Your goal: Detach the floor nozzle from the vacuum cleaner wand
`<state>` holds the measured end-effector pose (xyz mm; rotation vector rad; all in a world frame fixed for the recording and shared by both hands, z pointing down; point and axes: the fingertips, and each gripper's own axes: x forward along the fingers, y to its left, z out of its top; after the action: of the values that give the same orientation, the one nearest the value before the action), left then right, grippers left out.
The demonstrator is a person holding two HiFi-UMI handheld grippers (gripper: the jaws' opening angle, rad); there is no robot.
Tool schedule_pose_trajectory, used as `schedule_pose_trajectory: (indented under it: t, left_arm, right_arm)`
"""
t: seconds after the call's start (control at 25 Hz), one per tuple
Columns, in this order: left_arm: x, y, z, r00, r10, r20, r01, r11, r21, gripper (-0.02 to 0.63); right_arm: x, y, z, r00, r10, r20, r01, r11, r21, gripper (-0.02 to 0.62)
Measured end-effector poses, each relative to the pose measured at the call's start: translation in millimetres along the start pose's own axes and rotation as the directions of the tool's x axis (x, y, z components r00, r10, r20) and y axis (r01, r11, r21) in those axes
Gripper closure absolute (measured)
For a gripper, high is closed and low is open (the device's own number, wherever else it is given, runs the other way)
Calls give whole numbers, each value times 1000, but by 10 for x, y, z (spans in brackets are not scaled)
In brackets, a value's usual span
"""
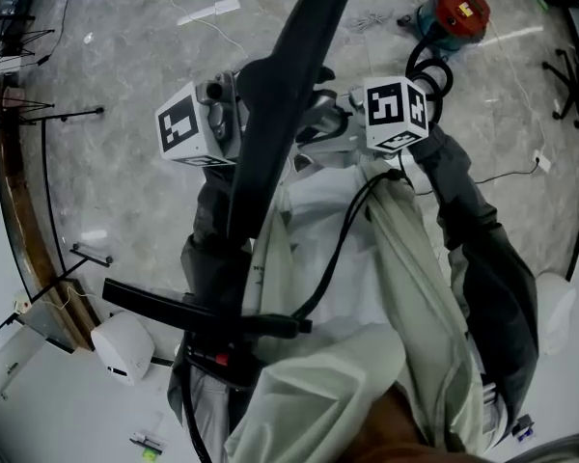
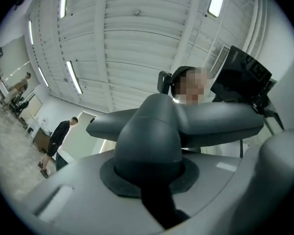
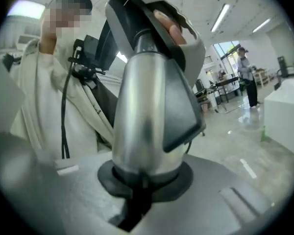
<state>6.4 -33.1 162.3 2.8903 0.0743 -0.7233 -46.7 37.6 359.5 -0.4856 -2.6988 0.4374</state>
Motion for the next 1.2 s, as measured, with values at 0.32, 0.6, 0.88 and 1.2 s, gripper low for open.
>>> schedule_pose_trajectory:
  t: [0.32, 0.6, 0.88, 1.2]
  left_arm:
    - [-43, 240, 20, 987, 161, -26, -162, 987, -23, 535]
    - [-24, 314, 52, 961, 269, -60, -267, 963, 38, 535]
    - [-35, 182, 10, 986, 163, -30, -162, 986, 24, 532]
    - [14, -136, -95, 998, -57, -33, 57, 998, -11, 532]
  right_arm:
    - [-34, -367, 78, 927, -376, 2, 376, 927, 7, 560]
    - [-186, -654, 171, 736, -676, 32, 677, 735, -40, 559]
    - [-77, -423, 83, 892, -451, 27, 451, 891, -50, 556]
    - [34, 58, -22, 1000, -10, 26, 11, 1000, -27, 557]
